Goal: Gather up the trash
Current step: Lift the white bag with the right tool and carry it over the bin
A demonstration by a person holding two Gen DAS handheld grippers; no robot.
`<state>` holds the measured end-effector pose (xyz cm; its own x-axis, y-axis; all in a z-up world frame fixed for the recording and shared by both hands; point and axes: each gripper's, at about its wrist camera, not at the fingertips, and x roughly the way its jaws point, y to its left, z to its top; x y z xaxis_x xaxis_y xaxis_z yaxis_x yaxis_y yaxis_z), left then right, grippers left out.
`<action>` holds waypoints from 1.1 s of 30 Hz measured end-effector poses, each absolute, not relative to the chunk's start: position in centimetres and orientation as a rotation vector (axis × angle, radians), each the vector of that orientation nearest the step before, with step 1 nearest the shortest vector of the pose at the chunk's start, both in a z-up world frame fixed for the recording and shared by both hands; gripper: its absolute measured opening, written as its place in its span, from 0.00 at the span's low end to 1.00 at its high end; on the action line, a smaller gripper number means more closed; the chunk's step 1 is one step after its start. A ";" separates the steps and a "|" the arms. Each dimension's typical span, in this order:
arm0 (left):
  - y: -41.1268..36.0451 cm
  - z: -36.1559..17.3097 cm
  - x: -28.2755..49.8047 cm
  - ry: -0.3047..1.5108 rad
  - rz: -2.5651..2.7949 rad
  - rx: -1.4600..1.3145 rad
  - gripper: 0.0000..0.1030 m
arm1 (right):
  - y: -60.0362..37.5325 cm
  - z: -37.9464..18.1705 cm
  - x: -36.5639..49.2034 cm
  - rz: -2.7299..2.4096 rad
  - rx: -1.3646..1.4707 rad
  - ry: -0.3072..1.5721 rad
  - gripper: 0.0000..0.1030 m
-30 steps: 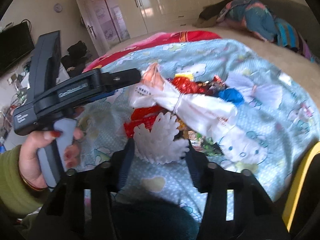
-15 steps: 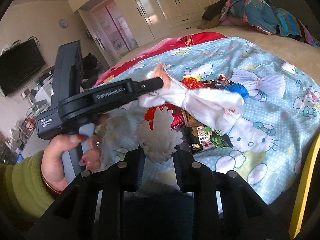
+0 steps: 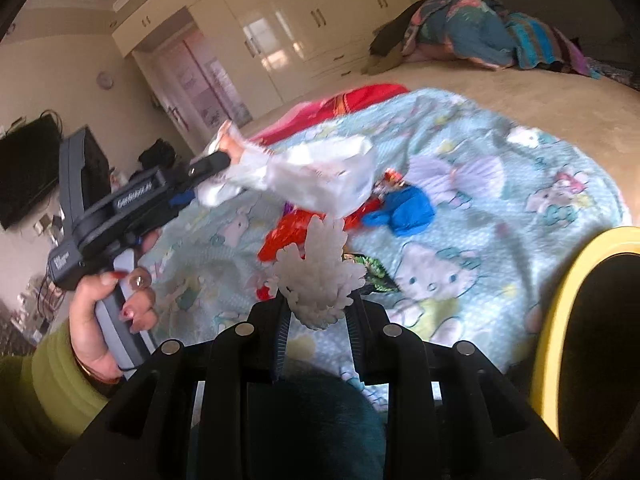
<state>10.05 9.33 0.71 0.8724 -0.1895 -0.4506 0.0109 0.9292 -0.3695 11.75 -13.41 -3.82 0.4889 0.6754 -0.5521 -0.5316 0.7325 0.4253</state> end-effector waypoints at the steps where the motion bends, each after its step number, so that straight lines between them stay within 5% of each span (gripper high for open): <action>1: 9.3 1.0 9.9 0.496 -0.109 -0.370 0.26 | -13.8 -3.5 11.6 0.733 0.214 0.753 0.24; 33: 1.8 3.6 8.4 0.448 -0.250 -0.259 0.26 | -27.3 -0.1 12.1 0.333 0.332 0.579 0.24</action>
<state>8.36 1.76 3.60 0.8721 -0.2932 -0.3917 0.1804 0.9368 -0.2997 12.12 -27.31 -0.14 0.7872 0.3946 -0.4739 -0.2109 0.8944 0.3944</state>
